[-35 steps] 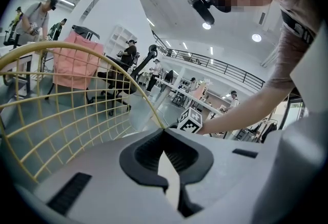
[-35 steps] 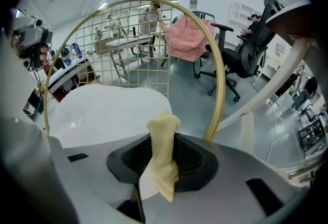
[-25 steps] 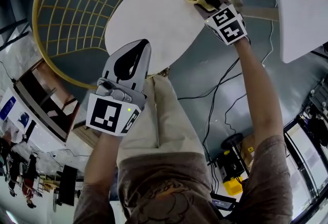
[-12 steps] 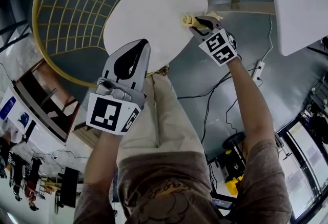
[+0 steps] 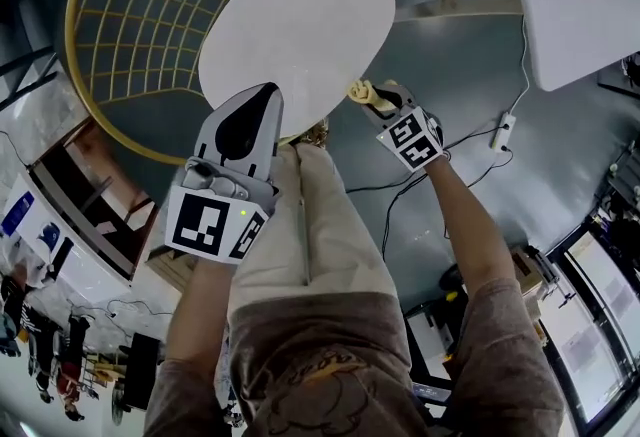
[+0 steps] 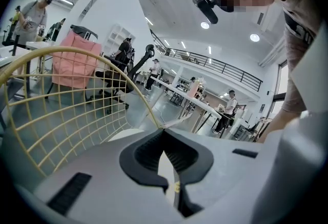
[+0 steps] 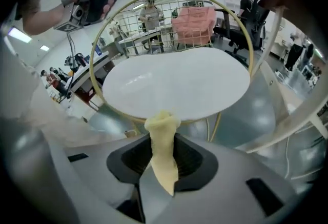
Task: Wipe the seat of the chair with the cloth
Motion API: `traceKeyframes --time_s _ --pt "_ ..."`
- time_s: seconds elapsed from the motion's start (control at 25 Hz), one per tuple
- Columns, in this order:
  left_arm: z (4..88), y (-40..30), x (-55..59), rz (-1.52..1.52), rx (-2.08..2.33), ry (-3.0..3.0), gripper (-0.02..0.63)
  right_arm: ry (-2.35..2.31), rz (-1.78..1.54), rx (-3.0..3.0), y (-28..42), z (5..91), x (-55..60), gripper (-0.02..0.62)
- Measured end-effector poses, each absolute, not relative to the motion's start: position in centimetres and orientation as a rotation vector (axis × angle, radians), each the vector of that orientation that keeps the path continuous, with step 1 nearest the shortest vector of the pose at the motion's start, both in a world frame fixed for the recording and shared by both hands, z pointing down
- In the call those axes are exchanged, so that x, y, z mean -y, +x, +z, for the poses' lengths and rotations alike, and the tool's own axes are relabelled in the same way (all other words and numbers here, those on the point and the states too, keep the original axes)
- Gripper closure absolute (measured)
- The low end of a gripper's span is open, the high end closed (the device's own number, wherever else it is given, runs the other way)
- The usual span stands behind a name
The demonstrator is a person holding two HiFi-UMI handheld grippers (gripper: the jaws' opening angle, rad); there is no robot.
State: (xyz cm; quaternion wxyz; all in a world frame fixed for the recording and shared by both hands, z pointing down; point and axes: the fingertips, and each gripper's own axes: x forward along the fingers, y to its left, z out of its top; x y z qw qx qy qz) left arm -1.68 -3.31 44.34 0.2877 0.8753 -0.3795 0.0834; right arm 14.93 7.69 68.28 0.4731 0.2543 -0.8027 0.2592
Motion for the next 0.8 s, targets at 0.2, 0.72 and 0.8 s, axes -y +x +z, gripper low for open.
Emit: traceKeyframes --time_s 0.2,0.72,0.8 --pt "42.2 -1.5 2.6 0.233 1.004 2.366 0.597 0.711 0.748 1.93 15.9 66.9 -12.0 0.462" --pt "28.5 -1.2 1.3 0.212 0.98 2.454 0.597 1.27 0.808 2.284 13.0 42.6 -4.0 0.462" --pt "25.6 -1.3 1.4 0.186 0.971 2.481 0.597 1.358 0.759 2.352 13.1 37.7 -2.4 0.462"
